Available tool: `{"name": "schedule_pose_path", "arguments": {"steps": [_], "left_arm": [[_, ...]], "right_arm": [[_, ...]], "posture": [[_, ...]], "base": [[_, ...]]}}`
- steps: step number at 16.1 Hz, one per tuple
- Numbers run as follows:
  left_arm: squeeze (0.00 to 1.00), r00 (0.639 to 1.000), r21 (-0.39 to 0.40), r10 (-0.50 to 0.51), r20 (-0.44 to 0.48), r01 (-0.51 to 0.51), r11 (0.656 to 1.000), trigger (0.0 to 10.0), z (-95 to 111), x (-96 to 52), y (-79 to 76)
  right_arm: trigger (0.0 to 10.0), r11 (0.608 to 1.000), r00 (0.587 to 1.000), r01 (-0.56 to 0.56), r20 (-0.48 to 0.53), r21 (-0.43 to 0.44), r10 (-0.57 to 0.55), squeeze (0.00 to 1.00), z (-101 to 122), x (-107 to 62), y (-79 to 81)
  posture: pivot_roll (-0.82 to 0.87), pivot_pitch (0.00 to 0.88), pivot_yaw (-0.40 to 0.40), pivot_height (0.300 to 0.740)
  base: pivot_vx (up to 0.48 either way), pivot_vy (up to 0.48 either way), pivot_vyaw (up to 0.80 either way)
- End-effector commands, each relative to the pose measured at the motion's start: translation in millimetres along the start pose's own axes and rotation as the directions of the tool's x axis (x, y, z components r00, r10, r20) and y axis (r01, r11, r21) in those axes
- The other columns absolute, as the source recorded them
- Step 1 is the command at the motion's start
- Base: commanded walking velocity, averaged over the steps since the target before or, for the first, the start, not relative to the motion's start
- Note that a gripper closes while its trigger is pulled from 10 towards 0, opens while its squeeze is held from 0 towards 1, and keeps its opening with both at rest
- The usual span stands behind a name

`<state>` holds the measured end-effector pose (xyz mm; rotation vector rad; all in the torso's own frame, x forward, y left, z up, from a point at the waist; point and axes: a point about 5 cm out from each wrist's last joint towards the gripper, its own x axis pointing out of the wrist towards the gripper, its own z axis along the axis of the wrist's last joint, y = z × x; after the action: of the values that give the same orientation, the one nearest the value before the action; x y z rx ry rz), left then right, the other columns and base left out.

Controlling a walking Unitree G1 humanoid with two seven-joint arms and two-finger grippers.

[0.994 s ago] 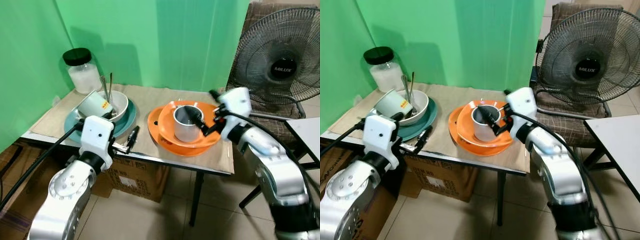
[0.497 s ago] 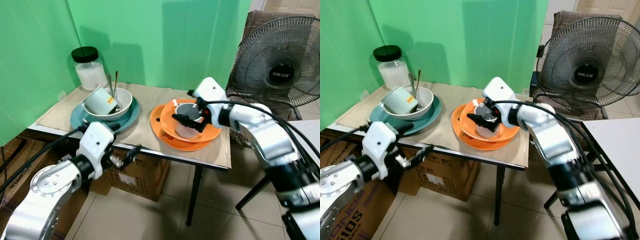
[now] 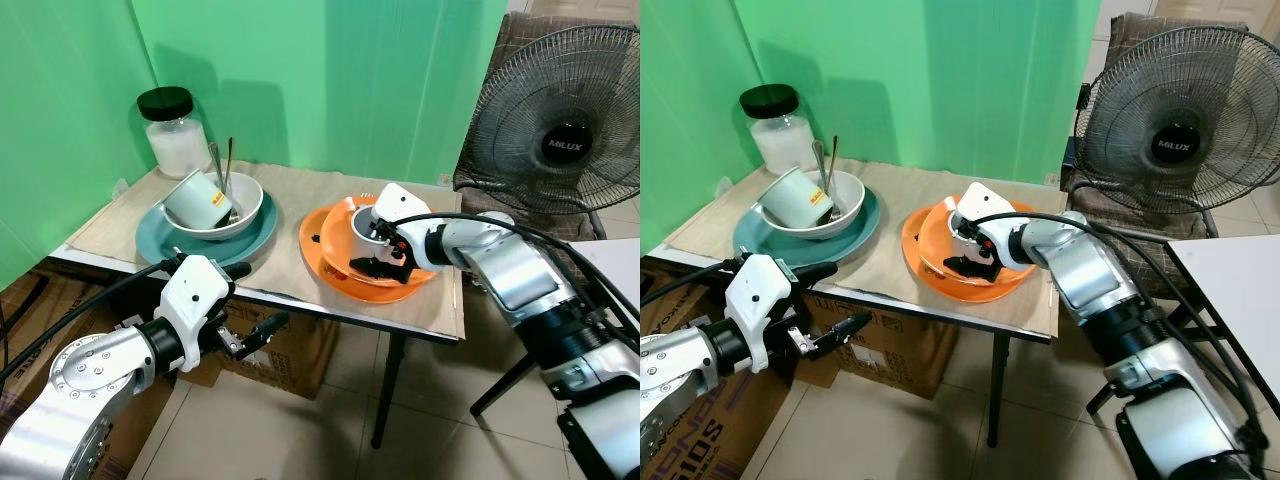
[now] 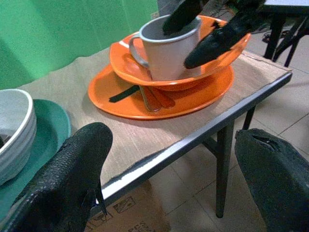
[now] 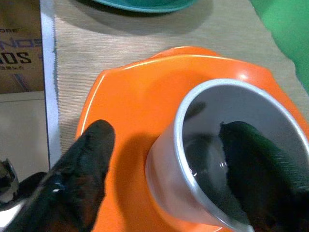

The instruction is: Setting the table

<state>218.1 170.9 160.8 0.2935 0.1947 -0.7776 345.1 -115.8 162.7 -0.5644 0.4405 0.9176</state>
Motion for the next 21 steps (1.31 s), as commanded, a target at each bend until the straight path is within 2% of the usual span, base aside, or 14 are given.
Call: {"name": "schedule_pose_path", "arguments": {"steps": [1,10,18,21], "left_arm": [[0.0,1.0,0.013,-0.02,0.001,0.02,1.0,10.0,3.3,-1.5,-1.2],[0.0,0.999,0.017,-0.051,-0.011,0.051,0.999,10.0,1.6,0.2,-5.0],[0.0,0.998,0.028,-0.06,-0.025,0.061,0.998,10.0,1.0,-1.4,-2.1],[0.0,0.997,0.026,-0.069,-0.018,0.069,0.997,10.0,2.7,-0.9,-2.0]], "right_arm": [[0.0,0.999,0.999,0.038,0.003,-0.006,-0.038,0.0,6.7,-1.1,-7.0],[0.0,1.0,0.999,0.028,-0.028,-0.001,-0.028,0.0,3.3,4.5,-6.3],[0.0,1.0,1.0,0.001,-0.012,-0.003,-0.001,0.0,7.0,5.2,-5.4],[0.0,1.0,1.0,-0.008,0.017,-0.007,0.008,0.0,11.8,0.3,-7.3]], "posture": [[-0.05,0.0,0.051,0.74],[-0.05,0.0,0.051,0.74],[-0.05,0.0,0.054,0.74],[-0.05,0.0,0.057,0.74]], "base": [[0.0,0.0,0.0],[0.0,0.0,0.0],[0.0,0.0,0.0],[0.0,0.0,0.0]]}}
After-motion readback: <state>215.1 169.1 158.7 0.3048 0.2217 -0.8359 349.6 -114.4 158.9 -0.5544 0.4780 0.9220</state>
